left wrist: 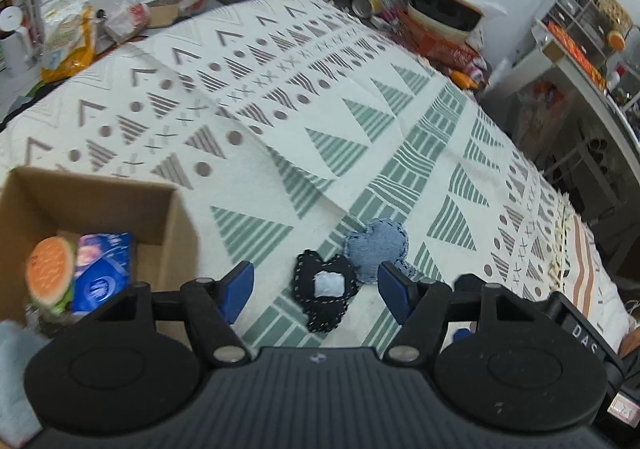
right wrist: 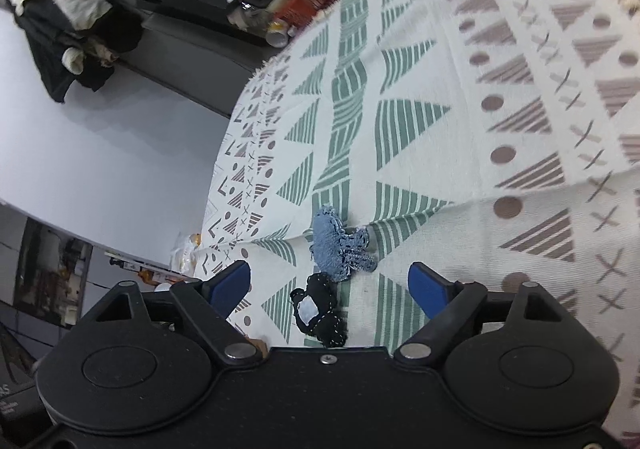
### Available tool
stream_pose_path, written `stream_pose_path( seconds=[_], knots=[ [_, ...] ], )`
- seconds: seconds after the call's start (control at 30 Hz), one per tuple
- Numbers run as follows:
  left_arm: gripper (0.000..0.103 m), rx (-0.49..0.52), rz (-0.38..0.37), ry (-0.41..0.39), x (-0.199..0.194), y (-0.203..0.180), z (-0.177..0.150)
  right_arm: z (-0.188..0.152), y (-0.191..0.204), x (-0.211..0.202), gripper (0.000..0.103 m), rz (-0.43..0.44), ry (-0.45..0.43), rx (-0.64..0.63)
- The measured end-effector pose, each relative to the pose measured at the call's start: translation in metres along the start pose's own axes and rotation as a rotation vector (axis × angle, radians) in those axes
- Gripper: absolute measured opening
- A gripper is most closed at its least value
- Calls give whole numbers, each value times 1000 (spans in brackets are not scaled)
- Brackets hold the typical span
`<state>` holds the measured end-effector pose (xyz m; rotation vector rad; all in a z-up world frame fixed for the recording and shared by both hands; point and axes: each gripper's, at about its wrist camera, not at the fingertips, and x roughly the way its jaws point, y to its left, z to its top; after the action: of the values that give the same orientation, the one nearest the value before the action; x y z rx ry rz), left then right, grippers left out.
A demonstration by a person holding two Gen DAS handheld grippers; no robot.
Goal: Organize soft objects
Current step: 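Grasp the black heart pouch with left tool while right grasps denim heart, then carry the black pouch and denim heart over the box with both tools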
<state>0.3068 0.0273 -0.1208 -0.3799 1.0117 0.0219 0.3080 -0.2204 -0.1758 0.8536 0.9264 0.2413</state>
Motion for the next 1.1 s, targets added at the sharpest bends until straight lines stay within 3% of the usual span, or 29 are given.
stream_pose_path(
  seconds=[0.2, 0.3, 0.5, 0.57, 0.63, 0.73, 1.1],
  knots=[
    [66, -10, 8, 87, 48, -3, 7, 5, -17, 29, 72, 25, 47, 97],
    [66, -23, 11, 136, 69, -2, 6, 6, -25, 41, 72, 13, 57, 125],
    [61, -89, 24, 222, 102, 6, 2, 8, -33, 63, 71, 90, 72, 187],
    [58, -92, 32, 221, 105, 6, 4, 9, -35, 72, 59, 115, 80, 204],
    [42, -79, 37, 217, 106, 4, 7, 8, -40, 82, 30, 118, 105, 232],
    [34, -82, 30, 222, 107, 2, 9, 7, -51, 87, 18, 145, 121, 283],
    [32, -110, 7, 169, 69, -1, 6, 11, -28, 51, 16, 109, 73, 178]
  ],
)
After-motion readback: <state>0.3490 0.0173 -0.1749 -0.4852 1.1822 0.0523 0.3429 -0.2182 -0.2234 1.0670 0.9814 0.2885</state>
